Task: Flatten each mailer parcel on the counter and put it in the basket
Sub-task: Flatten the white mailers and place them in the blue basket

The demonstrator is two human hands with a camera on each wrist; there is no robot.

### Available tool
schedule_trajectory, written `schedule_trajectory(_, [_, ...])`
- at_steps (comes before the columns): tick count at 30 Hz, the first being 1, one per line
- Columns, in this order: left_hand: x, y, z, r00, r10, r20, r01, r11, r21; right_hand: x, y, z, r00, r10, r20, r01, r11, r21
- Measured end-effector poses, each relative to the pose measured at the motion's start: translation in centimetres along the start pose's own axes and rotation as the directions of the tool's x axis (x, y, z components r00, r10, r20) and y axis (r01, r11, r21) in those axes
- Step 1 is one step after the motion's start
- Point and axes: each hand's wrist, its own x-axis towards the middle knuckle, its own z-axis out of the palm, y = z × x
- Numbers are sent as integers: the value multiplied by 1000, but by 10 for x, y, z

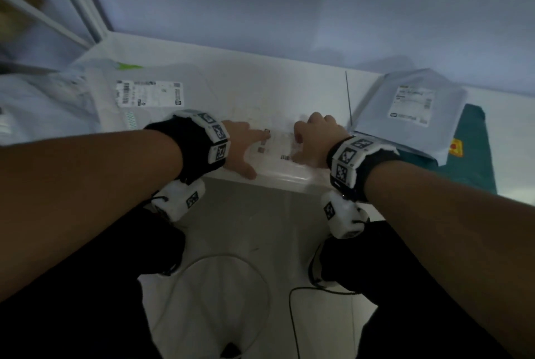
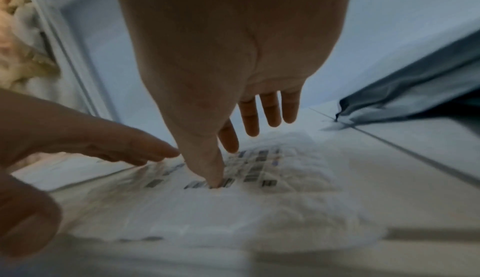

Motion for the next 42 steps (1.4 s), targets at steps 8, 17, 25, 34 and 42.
schedule_trajectory(8, [-7,11,9,998,25,-53,-19,994,108,-3,-5,-5,985,-85,151,86,996,-2])
schedule_trajectory(17, [-32,-38,-63,941,-103,-322,27,972,-234,-3,11,-66,988,-151,37,143,976,167])
schedule_trajectory(25, [-54,-65,-97,856,-331,-398,-89,664,-743,-18,39,-116,983,-8,-184,130,735,666])
schedule_trajectory(34, [-51,-84,-96,849,-467,-248,-127,275,-953,-18,55,-123,987,-50,-150,150,586,796])
schedule_trajectory(42, [-41,-81,-99,824,-496,-275,-126,313,-941,-8,56,-113,995,13,-99,72,584,808])
